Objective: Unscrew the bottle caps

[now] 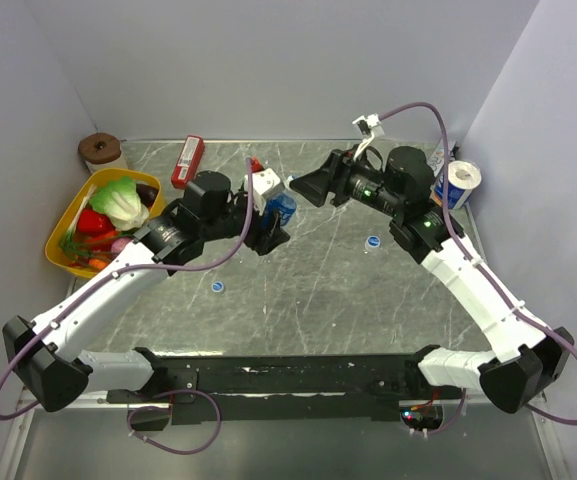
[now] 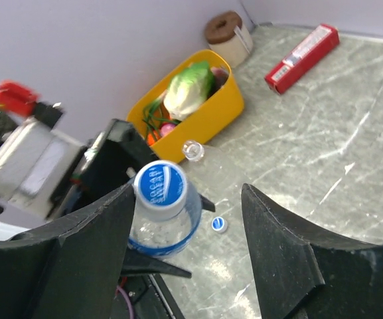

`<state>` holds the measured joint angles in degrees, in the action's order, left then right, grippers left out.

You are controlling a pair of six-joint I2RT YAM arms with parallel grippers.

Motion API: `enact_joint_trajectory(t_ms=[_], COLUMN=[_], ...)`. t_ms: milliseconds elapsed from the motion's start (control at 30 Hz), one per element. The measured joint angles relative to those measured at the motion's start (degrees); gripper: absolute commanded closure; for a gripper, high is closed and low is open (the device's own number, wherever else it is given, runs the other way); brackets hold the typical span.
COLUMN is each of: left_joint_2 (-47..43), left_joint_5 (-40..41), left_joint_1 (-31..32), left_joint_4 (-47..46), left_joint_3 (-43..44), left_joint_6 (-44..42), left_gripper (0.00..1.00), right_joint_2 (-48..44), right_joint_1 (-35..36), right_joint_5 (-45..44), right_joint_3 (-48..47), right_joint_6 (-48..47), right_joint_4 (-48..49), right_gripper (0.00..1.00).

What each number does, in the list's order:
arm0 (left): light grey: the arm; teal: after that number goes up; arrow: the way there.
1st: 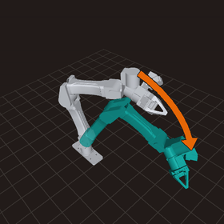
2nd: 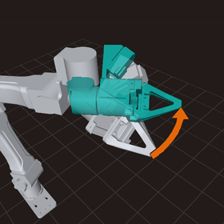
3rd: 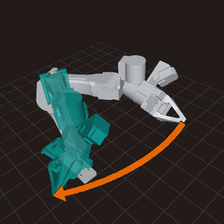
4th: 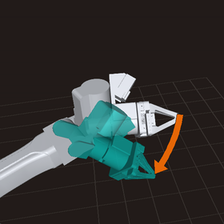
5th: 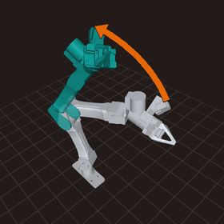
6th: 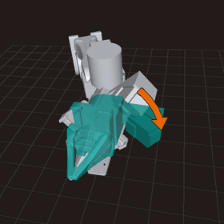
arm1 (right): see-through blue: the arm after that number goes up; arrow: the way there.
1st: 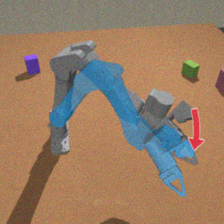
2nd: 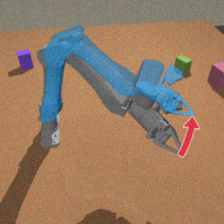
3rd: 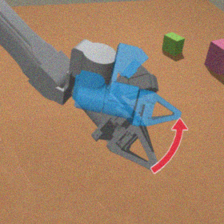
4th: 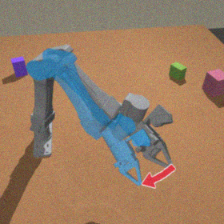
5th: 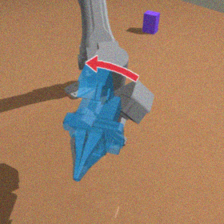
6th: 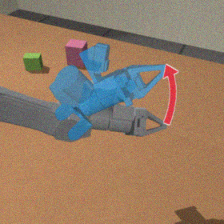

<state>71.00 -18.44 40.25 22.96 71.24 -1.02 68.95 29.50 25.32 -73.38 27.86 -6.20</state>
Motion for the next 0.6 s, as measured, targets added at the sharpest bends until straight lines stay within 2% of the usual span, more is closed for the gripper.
enact_joint_trajectory(t_ms=[167,267,367,500,600], left_joint_2=[0.5,0.9,1.11,1.11,1.05], left_joint_5=[1.51,1.88,2.32,2.95,2.84], left_joint_1=[0.7,1.22,1.53,1.64,1.62], left_joint_4=[0.17,0.17,0.28,0.33,0.04], left_joint_3=[0.0,0.0,0.0,0.0,0.0], left_joint_6=[0.2,0.2,0.17,0.2,0.17], left_gripper=[0.62,0.62,0.62,0.62,0.61], right_joint_2=[1.55,1.81,2.21,2.6,2.6], right_joint_1=[0.92,1.4,1.99,2.75,2.78], right_joint_5=[-0.61,-0.92,-1.33,-2.43,-2.43], right_joint_3=[-0.57,-0.57,-1.01,-1.44,-1.38], right_joint_6=[0.85,1.16,1.25,1.18,1.31], right_joint_4=[-0.22,-0.09,0.0,0.2,0.94], right_gripper=[0.29,0.35,0.49,0.73,0.8])
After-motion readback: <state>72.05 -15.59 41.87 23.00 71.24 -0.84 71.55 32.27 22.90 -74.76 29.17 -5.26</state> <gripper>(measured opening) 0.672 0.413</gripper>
